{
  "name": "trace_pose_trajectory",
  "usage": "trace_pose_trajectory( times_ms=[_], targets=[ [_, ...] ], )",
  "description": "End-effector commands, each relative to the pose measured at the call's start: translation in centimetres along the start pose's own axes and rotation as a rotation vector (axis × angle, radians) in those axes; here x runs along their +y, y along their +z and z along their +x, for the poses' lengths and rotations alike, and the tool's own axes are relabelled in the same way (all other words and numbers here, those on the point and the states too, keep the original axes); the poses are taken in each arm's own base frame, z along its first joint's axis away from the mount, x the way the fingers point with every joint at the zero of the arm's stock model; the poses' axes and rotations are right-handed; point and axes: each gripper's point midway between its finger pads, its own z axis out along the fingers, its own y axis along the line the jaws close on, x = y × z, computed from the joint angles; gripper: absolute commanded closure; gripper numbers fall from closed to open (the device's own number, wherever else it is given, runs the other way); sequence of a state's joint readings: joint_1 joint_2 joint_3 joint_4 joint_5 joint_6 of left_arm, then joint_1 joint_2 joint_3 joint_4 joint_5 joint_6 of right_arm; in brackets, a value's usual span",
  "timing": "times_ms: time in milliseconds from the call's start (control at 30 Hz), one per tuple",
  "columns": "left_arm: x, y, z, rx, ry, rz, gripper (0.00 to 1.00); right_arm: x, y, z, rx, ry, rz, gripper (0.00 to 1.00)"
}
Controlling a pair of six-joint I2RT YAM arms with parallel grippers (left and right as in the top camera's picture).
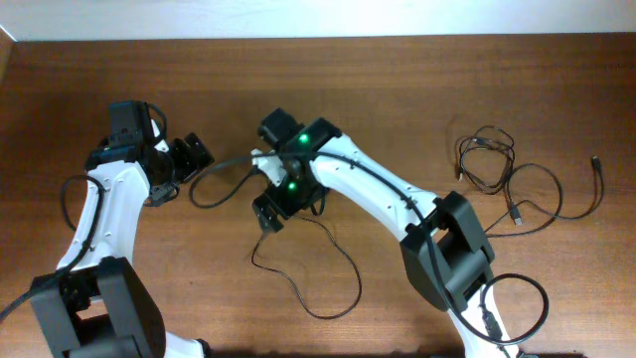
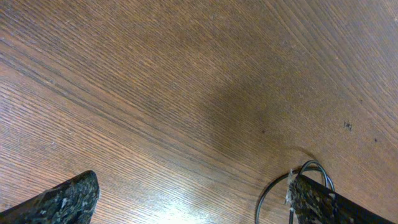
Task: Untangle cables
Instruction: 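Lift the held cable upward with the right gripper at center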
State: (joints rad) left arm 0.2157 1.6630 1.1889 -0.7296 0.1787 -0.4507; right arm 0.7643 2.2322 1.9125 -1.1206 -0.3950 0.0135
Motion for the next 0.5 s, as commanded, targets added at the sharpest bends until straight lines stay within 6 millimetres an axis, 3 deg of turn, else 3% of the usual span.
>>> trace_pose_trajectory(
  times_ms=[0,100,233,333,467],
  targets=[
    [0.3,0.2,0.2,0.004,-0.011,-0.006,0.01,-0.3,2.0,1.3,0.046,-0.088,0.127,0.02],
    [0.3,0.2,0.2,0.004,-0.011,-0.006,0.01,0.9,4.2,3.9,0.134,-0.221,0.118,0.02],
    [0.2,0.2,0.2,0.004,-0.011,-0.006,0.01,1.4,5.4,5.7,0.190,-0.237,0.117,0.02],
    [0.2,0.2,0.2,0.004,-0.011,-0.006,0.01,1.6,4.5,5.7,0.184,-0.206,0.120,0.02],
    [0.2,0.2,0.2,0.004,-0.011,-0.005,0.01,3.6,1.8,6.1,0.165,-0.211,0.067,0.02]
  ],
)
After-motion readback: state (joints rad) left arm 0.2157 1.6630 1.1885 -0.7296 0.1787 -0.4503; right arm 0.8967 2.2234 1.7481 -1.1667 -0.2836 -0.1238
